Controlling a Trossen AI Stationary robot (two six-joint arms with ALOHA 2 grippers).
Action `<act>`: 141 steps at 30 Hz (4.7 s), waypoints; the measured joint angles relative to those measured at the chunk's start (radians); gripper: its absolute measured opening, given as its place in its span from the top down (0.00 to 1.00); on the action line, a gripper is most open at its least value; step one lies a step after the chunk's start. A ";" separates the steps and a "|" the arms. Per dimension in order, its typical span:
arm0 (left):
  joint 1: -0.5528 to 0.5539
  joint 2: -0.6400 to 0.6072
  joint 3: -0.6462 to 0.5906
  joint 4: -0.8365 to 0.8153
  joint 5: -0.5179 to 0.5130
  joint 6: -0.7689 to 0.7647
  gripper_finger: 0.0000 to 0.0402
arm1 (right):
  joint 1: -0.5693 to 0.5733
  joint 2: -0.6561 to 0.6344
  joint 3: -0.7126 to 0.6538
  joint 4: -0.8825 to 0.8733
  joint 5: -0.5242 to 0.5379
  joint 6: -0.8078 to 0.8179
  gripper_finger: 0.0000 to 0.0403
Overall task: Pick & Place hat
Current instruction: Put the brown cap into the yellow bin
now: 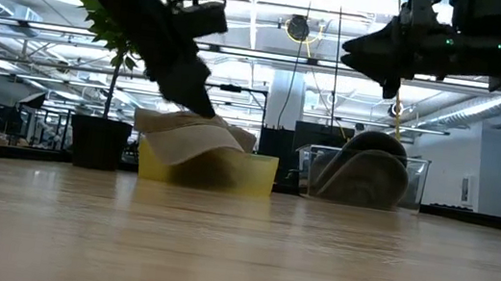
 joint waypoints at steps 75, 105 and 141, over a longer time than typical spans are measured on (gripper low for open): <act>0.039 -0.185 0.011 -0.367 -0.177 -0.302 0.52 | 0.046 0.000 0.002 -0.125 0.073 0.000 0.68; 0.340 0.024 0.011 -0.120 0.101 -0.077 0.97 | 0.045 0.000 0.002 -0.140 0.073 -0.024 0.68; 0.355 -0.184 0.129 -0.110 0.178 0.784 0.98 | 0.045 0.000 0.001 -0.154 0.073 -0.089 0.68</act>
